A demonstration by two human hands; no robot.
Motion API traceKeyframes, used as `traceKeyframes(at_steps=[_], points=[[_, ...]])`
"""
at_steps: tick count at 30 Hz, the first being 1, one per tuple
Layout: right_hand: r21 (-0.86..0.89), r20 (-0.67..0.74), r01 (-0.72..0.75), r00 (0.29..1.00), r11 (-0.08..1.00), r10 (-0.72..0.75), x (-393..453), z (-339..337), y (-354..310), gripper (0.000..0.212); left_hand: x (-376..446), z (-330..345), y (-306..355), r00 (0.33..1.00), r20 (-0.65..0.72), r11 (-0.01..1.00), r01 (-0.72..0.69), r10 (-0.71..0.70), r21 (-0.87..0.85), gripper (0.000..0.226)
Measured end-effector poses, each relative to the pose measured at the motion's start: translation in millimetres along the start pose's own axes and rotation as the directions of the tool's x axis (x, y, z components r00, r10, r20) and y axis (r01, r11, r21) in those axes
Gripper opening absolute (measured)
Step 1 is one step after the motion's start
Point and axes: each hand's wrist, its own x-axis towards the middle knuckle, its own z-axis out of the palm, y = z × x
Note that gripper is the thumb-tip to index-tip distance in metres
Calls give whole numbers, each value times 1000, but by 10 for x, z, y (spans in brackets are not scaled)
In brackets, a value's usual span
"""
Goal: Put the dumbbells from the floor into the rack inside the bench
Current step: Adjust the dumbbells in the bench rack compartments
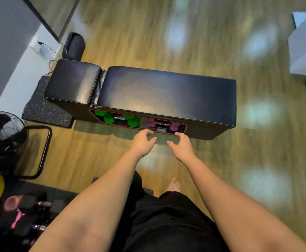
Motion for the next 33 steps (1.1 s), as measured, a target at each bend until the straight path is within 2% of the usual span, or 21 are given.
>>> traceKeyframes(at_steps=[4,10,14,19,21,23,25,27,28,30,32,33], points=[[13,-2,0,1000,1000,0,37,-40,66,55,56,1,-21,1000,10,1000,-4,4,-1,36],[19,-22,-98,995,995,98,443,230,330,56,584,141,-342,997,67,1000,29,-28,-7,39],[10,-46,-135,990,991,136,1169,675,708,57,1249,406,-845,997,75,999,16,-19,40,41],[35,-137,-102,985,994,106,2358,1364,1407,63,2333,993,-1586,995,43,988,-92,87,122,50],[84,-185,-66,979,994,81,2864,1665,1740,72,2828,1314,-1901,995,27,986,-100,97,135,59],[145,-296,-32,952,989,74,3333,1924,2051,88,3309,1626,-2154,995,-34,988,-86,91,132,69],[158,-423,-7,903,987,74,3682,2104,2252,105,3689,1848,-2273,992,-98,989,-63,76,134,65],[133,-557,45,830,990,38,3921,2220,2363,117,3978,2031,-2318,991,-123,986,-31,52,164,68],[110,-622,89,783,990,-1,4026,2251,2390,120,4105,2098,-2328,985,-160,987,-43,69,158,77],[77,-705,166,706,983,-64,4207,2274,2366,123,4337,2196,-2327,937,-299,983,-164,183,88,100],[76,-731,206,677,976,-86,4364,2266,2300,123,4517,2250,-2307,865,-407,954,-290,293,72,112],[70,-737,223,669,972,-100,4428,2259,2273,122,4587,2272,-2299,851,-421,947,-311,315,80,115]])
